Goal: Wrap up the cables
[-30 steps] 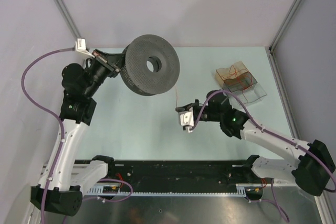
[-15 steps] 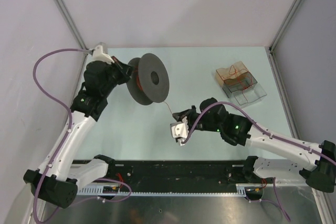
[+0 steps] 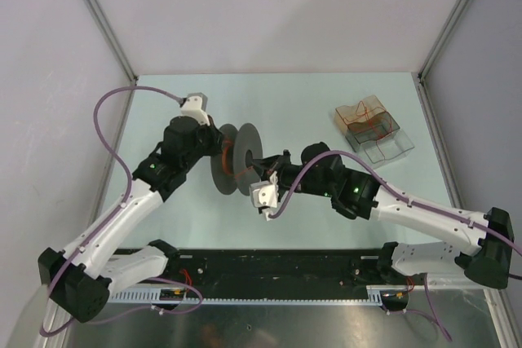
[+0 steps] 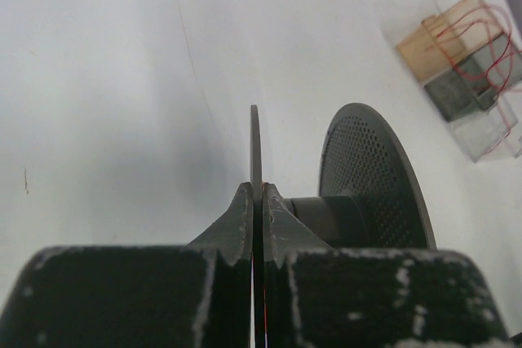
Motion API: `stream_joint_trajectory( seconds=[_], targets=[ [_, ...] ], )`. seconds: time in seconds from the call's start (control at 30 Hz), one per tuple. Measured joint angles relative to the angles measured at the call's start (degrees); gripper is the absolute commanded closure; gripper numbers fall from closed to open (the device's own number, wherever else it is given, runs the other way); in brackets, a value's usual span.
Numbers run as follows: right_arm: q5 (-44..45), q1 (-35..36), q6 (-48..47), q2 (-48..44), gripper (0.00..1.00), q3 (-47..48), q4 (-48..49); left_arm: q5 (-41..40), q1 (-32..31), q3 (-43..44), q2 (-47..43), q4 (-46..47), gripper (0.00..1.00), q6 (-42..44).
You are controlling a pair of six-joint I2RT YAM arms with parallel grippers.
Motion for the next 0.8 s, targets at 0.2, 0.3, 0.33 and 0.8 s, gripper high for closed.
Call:
stream_joint_trajectory(
  seconds=[0.2, 0.3, 0.33, 0.8],
  targets=[
    [-3.39, 0.79, -1.01, 1.55, 1.0, 1.97, 1.9, -0.24, -2.95, -2.4, -0.66, 0.11, 1.0, 1.42],
    [-4.57, 1.44, -2.01, 2.47, 1.0, 2.45, 2.73, -0.26, -4.13, -2.69, -0.98, 0.52, 1.0, 2.34],
    [-4.92, 1.53, -2.14, 2.84, 1.0, 2.67, 2.99, -0.28, -4.46, -2.78, -1.11, 0.52, 1.0, 2.71],
    [-11.89, -8.07, 7.93, 8.28, 1.0, 9.86, -3.45, 4.26, -7.82, -8.68, -10.12, 3.82, 1.0, 14.97]
  ],
)
